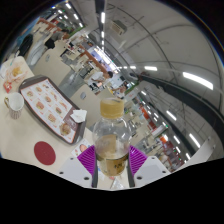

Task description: Pour water

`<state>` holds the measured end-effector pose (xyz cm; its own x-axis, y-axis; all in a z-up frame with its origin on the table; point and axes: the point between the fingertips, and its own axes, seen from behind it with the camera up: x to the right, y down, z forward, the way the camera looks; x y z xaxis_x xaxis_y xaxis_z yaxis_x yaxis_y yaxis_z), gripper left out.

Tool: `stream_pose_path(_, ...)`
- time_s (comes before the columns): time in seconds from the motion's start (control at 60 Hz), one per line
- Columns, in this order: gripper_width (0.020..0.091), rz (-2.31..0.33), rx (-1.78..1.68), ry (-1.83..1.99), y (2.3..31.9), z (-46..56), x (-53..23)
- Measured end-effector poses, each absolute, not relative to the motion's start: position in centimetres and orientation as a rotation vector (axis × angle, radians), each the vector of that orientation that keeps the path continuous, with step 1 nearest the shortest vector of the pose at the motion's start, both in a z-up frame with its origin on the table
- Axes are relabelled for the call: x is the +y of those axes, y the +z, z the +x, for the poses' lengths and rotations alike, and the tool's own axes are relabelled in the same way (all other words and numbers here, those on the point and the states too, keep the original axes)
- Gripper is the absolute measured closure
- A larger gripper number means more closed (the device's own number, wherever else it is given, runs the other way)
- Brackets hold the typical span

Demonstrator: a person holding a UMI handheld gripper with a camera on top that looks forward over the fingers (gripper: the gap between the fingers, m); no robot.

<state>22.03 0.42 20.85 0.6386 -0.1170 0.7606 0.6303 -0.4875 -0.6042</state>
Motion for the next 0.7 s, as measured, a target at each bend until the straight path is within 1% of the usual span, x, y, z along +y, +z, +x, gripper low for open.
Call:
stream_pose_path(0.017, 0.0695, -1.859, -0.444, -0.992, 21.5, 21.4, 1.0)
stream_pose_path(0.083, 0.0695, -1.782, -0.596, -1.158, 22.5, 17.9, 3.7)
stream_pose_path(0.167, 0.0696, -1.671, -0.804, -1.33, 23.2, 13.6, 6.2)
stream_pose_path(0.217, 0.0696, -1.582, -0.939, -1.435, 23.0, 11.0, 7.6)
stream_pose_path(0.283, 0.0696, -1.463, -1.12, -1.535, 22.0, 7.5, 9.1)
stream_pose_path(0.417, 0.0697, -1.275, -1.436, -1.695, 18.4, 3.2, 10.8)
stream_pose_path(0.45, 0.0697, -1.224, -1.508, -1.716, 17.1, 2.6, 11.4)
stream_pose_path(0.533, 0.0697, -1.116, -1.66, -1.774, 15.1, 1.3, 11.6)
stream_pose_path(0.633, 0.0698, -1.093, -1.743, -1.78, 13.2, 0.9, 11.7)
stream_pose_path(0.7, 0.0696, -1.11, -1.737, -1.756, 13.1, 0.8, 11.5)
